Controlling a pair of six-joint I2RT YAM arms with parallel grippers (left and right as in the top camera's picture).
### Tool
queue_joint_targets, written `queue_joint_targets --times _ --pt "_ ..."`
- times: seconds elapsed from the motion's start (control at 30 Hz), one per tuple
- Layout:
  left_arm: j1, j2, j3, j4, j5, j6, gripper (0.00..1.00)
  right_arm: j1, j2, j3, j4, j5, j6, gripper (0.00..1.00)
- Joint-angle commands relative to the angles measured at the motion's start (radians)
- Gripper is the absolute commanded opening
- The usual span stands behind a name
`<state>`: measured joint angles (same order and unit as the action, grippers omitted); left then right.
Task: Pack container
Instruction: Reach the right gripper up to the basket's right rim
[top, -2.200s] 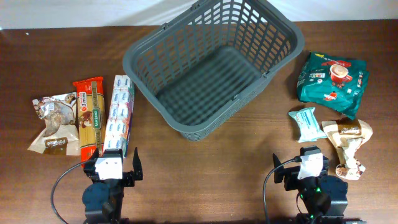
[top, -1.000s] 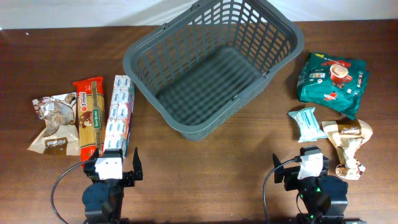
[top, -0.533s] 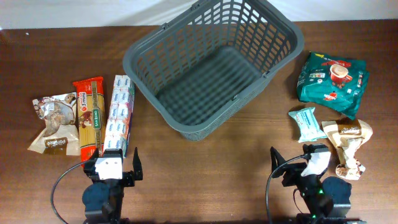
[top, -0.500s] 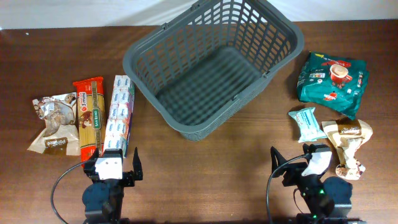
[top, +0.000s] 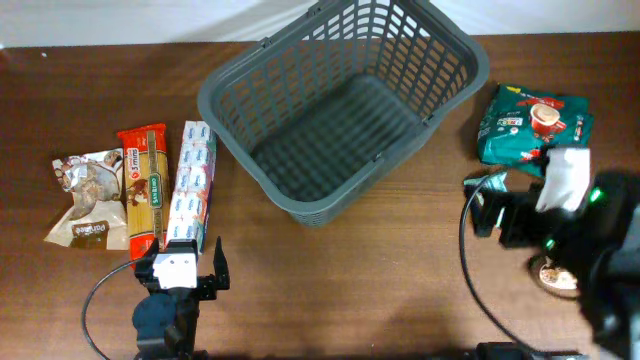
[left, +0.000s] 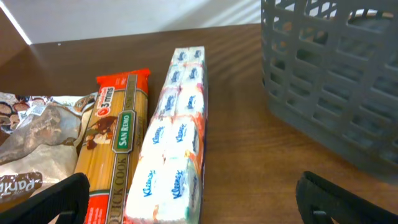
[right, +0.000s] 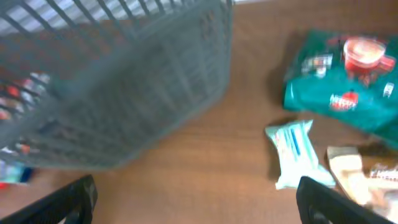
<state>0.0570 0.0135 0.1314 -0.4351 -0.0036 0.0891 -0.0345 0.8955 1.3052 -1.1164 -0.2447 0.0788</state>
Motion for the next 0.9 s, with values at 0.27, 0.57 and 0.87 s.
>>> queue_joint_targets --times 0.27,0.57,0.87 --pt "-0.003 -0.008 -0.004 0.001 0.011 0.010 0.99 0.006 0.549 0.933 -0.336 -0.033 -0.038 0.99" --pt "-0.003 -0.007 -0.004 0.001 0.011 0.010 0.99 0.008 1.048 1.336 -0.436 -0.032 -0.245 0.99" --pt "-0.003 -0.007 -0.004 0.001 0.011 0.010 0.99 0.006 1.233 1.336 -0.321 0.009 -0.376 0.99"
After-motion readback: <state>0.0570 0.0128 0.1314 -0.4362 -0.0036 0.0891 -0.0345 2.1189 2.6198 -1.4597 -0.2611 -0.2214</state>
